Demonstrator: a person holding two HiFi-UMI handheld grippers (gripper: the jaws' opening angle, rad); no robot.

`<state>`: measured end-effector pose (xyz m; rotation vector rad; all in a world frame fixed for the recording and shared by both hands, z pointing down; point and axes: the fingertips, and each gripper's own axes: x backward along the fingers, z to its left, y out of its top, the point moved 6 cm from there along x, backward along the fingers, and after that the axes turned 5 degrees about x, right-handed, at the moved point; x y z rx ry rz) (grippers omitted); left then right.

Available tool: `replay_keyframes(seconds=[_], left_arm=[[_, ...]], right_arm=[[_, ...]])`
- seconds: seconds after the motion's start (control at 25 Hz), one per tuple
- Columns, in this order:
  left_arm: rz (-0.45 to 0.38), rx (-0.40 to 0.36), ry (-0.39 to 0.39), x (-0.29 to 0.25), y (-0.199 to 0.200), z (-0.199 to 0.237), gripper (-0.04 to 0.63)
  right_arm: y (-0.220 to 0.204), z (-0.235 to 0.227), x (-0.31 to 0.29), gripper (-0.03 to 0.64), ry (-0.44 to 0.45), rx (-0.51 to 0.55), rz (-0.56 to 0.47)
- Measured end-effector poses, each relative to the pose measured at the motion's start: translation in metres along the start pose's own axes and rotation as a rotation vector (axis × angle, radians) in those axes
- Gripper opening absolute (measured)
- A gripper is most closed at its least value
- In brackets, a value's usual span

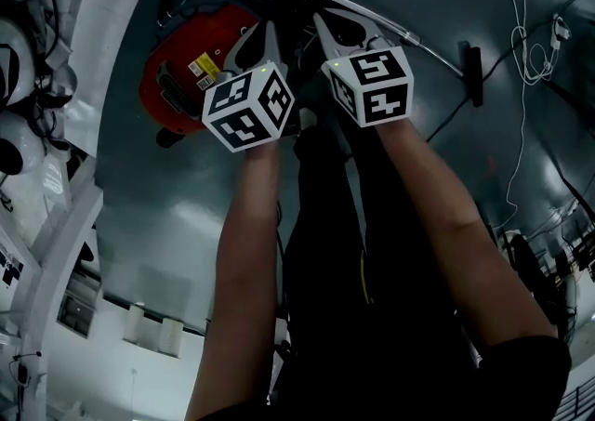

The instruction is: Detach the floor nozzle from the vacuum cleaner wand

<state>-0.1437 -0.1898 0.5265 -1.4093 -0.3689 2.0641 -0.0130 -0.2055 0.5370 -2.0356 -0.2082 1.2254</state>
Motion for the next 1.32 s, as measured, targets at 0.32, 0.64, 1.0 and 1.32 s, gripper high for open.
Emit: replay_keyframes(seconds=[0.32, 0.64, 1.0, 1.32], left_arm=[[0.012, -0.002, 0.006, 0.001, -0.004, -0.002, 0.009], [0.023, -0.007, -0.005, -0.001, -0.007, -0.004, 0.009], [0.039, -0.004, -0.009, -0.004, -0.011, -0.002, 0.009], [0.039, -0.003, -0.012, -0.009, -0.011, -0.002, 0.009]], right_arm=[[0.003, 0.003, 0.007, -0.008, -0.003, -0.001, -0.012], [0.002, 0.0, 0.006, -0.008, -0.01, -0.007, 0.0], [0.001, -0.005, 0.002, -0.008, -0.005, -0.014, 0.003], [-0.001, -0.005, -0.001, -0.008, -0.001, -0.012, 0.005]])
